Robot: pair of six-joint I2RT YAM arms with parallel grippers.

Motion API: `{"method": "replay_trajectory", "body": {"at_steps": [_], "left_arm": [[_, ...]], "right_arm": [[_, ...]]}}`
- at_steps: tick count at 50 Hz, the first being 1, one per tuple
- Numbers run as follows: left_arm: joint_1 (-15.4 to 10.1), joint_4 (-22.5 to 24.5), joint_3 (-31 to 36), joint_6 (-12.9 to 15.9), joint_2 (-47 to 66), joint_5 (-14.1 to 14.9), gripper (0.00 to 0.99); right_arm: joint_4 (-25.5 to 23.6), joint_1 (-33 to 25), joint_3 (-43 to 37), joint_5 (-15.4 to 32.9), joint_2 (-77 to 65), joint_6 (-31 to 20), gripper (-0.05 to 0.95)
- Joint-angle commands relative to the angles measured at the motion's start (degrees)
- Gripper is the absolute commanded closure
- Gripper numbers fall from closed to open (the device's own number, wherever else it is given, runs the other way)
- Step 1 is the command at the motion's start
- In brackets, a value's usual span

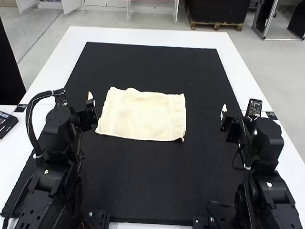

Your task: Fold the towel.

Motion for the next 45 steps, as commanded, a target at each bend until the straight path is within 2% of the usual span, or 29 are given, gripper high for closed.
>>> {"method": "replay_trajectory", "body": {"at_steps": [1,4,8,11,14,17,21,24,26,29,31,34,41,45], "left_arm": [[0.6,-0.4,-0.2,-3.4,-0.7,-0.4,0.026],[0.7,0.1,-0.2,-1.7,-0.7,-0.3,0.026],[0.6,2.5,-0.2,5.8,-0.7,-0.3,0.028],[0.4,5.6,-0.2,10.3,-0.7,-0.2,0.028],[0.4,7.8,-0.2,12.2,-0.7,0.2,0.034],[0.2,9.3,-0.2,14.1,-0.7,0.5,0.039],[-0.1,10.2,-0.2,18.3,-0.7,3.1,0.038],[-0.5,10.6,-0.2,21.2,-0.7,3.4,0.038],[-0.7,11.3,-0.2,21.4,-0.7,3.6,0.038],[-0.8,13.4,-0.2,21.9,-0.7,5.4,0.038],[-0.7,14.9,-0.2,21.8,-0.7,7.2,0.039],[-0.5,17.4,-0.2,21.7,-0.7,8.2,0.039],[-0.5,19.3,1.4,21.7,-0.7,8.4,0.039],[-0.6,19.1,4.4,21.7,-0.6,8.8,0.039]], "right_arm": [[0.3,-0.5,-0.2,-0.3,-0.4,-0.4,-0.01],[0.2,-0.6,-0.2,-0.5,-0.4,-0.1,-0.01],[1.2,-0.6,-0.3,-0.6,-0.4,-1.3,-0.01],[2.0,-0.6,-0.2,-0.6,-0.4,-5.0,0.00],[2.9,-0.6,-0.3,-0.6,-0.4,-6.0,0.00],[3.8,-0.6,-0.2,-0.5,-0.4,-9.7,0.00],[2.7,-0.6,-0.2,-0.4,-0.4,-11.4,0.00],[3.7,-0.8,-0.2,-0.4,-0.4,-12.1,0.00],[4.6,-1.1,-0.1,-0.4,-0.4,-14.2,0.00],[6.0,-1.7,-0.2,-0.4,-0.4,-16.9,0.00],[7.7,-2.0,-0.2,-0.4,-0.4,-16.9,0.00],[9.2,-2.6,-0.2,-0.3,-0.4,-16.3,0.00],[17.1,-4.6,0.6,-1.9,-0.4,-15.4,0.00],[16.3,-6.0,3.7,-4.1,0.1,-14.7,0.00]]}}
